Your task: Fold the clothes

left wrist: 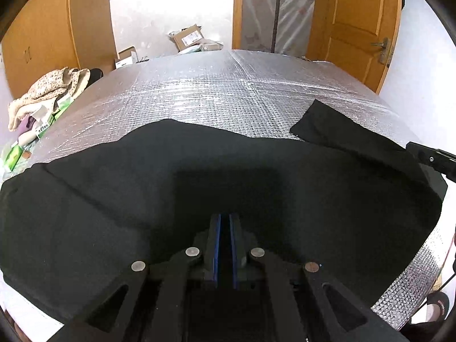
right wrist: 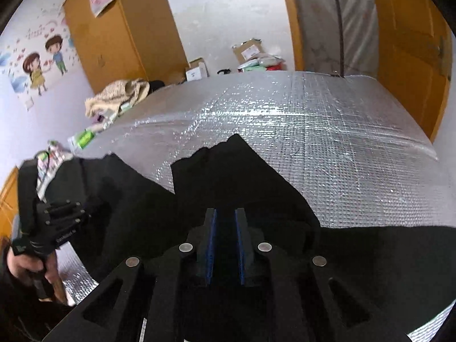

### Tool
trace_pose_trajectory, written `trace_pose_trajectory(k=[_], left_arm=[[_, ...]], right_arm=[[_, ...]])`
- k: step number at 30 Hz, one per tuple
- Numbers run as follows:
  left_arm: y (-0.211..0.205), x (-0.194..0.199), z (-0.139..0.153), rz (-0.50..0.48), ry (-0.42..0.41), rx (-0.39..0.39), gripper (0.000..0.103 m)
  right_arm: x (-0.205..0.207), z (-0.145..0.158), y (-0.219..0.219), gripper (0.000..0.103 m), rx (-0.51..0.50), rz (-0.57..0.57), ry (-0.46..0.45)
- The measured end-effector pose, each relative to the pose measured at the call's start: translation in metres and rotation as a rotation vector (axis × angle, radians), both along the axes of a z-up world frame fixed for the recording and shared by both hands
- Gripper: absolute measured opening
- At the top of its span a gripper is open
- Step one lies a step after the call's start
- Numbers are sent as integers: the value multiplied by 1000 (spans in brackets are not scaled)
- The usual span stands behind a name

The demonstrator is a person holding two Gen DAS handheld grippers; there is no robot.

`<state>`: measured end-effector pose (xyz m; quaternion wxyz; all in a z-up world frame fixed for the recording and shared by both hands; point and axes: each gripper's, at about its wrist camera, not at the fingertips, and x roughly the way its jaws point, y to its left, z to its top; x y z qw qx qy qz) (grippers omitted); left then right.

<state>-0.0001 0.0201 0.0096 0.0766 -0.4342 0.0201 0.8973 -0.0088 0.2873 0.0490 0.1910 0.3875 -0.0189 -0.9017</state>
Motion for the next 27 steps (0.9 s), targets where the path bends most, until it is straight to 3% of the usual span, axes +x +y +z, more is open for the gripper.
trace_pose_trajectory(k=[7,19,27], left_arm=[[0,2,-1,-5,18,-1,5],[0,10,-4,-12,70,-16,5],[-1,13,-4,-12,81,-3,5]], right_arm=[[-7,-1,-14,25,65,37,6],[-26,-11,-40,27,214,141,-41],[-32,-22,-56,27,257,197,-70]])
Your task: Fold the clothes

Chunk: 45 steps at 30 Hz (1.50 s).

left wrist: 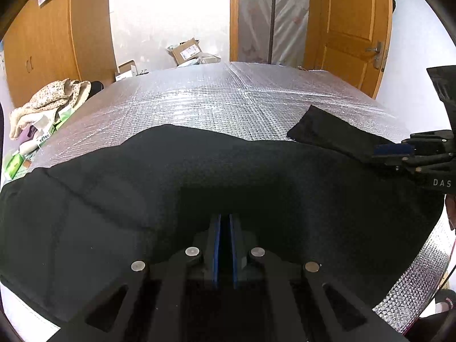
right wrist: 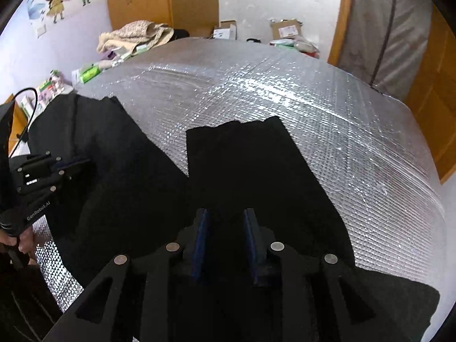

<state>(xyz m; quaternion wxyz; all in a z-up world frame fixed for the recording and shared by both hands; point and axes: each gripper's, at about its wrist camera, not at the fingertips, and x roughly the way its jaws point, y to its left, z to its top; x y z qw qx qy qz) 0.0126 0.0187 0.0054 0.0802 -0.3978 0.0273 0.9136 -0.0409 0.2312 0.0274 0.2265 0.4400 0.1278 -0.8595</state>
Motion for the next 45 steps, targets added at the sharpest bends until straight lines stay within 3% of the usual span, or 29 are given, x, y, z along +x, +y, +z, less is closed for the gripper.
trace_pose_trajectory(k=[20,23,25,37,45], left_arm=[[1,-2,-1,2,1,13,5],[0,-2,-2,3,1,21,5],[-2,-2,-2,2,1,24,5],[-4,-3,-2,0,0,35,5],[-2,-5,-1,-4,-4,25,5]], right_arm=[[-7,-8,-16,27,44,37,-19],[-7,-6,-13,7,25,18,-6],[-6,-3,-10,5,12,1,9],[15,41,59,4,-125,-221,137],[53,41,135,4,-218,-475,140]])
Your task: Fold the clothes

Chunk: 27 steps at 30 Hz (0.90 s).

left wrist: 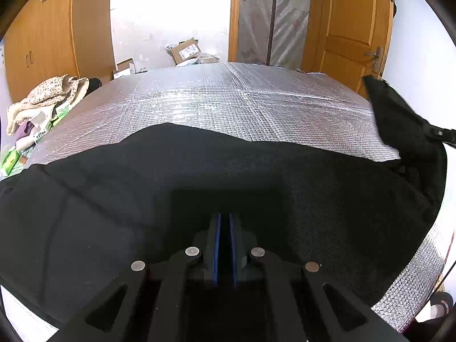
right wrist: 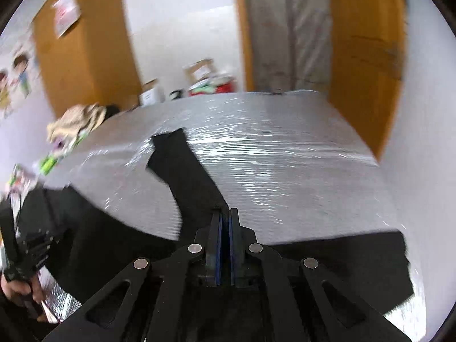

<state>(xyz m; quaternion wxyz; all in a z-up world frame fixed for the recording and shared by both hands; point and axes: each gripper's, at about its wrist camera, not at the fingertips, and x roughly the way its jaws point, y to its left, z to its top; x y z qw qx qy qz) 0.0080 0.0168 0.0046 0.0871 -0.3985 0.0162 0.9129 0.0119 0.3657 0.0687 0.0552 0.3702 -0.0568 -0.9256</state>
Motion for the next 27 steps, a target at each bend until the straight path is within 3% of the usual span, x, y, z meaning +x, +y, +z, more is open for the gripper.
trace_pose_trajectory(k=[8,12,14,16,18,21,27], left_arm=[[6,0,0,-6,-6,-38,5],[6,-1,1,-7,-14,-43,5],[7,-1,1,-7,-16,-46,5],[7,-1,1,-7,-17,-47,5],[7,-1,1,-6,-18,-45,5],[5,-2,1,-5,-18,-41,5],[8,-2,1,0,-16,-47,5]], right_arm=[[40,-2,78,4,-112,-253,-7],[51,-21,101,8,-219,-290,-72],[53,-32,109,11,-286,-295,-100],[54,-36,119,25,-377,-310,-89],[56,-39,127,29,-450,-331,-72],[52,-34,133,29,-422,-372,-58],[23,-21,112,36,-182,-377,-100]])
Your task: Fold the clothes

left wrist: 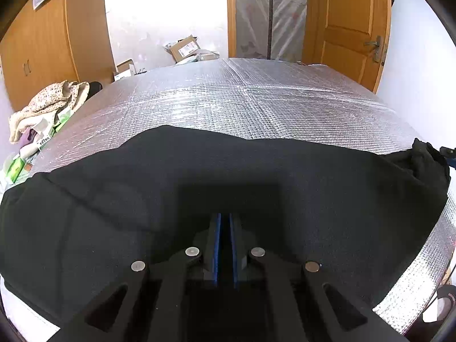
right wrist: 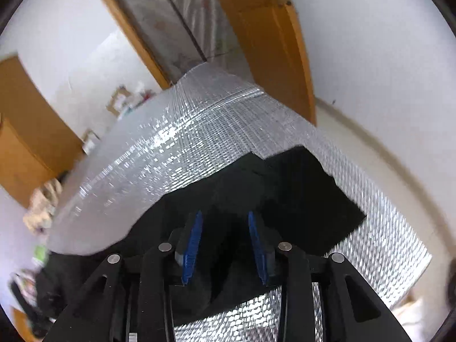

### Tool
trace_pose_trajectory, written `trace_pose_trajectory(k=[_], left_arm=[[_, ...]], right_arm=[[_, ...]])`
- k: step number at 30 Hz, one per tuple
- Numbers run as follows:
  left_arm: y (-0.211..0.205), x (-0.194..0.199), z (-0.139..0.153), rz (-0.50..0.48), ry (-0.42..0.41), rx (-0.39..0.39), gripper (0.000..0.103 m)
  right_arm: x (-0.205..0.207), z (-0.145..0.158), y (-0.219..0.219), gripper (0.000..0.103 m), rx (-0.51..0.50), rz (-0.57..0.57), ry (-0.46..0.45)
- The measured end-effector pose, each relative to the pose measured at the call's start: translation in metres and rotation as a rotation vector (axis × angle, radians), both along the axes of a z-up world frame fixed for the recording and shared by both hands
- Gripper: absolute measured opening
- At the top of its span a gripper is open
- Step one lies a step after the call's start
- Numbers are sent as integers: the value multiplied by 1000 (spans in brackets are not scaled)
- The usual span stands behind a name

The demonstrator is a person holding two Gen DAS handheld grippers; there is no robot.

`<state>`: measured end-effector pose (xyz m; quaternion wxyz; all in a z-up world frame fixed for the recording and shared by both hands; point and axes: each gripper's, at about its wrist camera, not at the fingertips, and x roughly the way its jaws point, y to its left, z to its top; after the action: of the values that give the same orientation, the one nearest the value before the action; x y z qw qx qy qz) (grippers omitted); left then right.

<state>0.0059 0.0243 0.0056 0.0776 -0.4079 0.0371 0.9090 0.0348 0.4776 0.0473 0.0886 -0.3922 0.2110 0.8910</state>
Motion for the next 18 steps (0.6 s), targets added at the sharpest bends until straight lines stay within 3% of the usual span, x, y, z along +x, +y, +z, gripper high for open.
trace_pose_trajectory(k=[3,6,8,9,12,16,18], left_arm=[[-1,0,0,2,-1,4,5],[-2,0,0,2,-2,5,5],[-3,1,0,2,-4,9,5],[-3,1,1,2,-7,10,5],[-4,0,1,5,-19,17,5],[-5,-1,2,9,-28,27,5],[-5,-1,2,10,-29,29,5]], right_arm=[[-15,-4,-16,36,103,24,-56],[-12,-4,-9,35,99,-8,-36],[-11,-4,-3,22,96,-29,-22],[-10,-4,-1,4,95,-39,-16],[-4,0,7,3,83,-70,27],[31,29,23,3,67,-130,203],[41,18,34,3,49,-179,160]])
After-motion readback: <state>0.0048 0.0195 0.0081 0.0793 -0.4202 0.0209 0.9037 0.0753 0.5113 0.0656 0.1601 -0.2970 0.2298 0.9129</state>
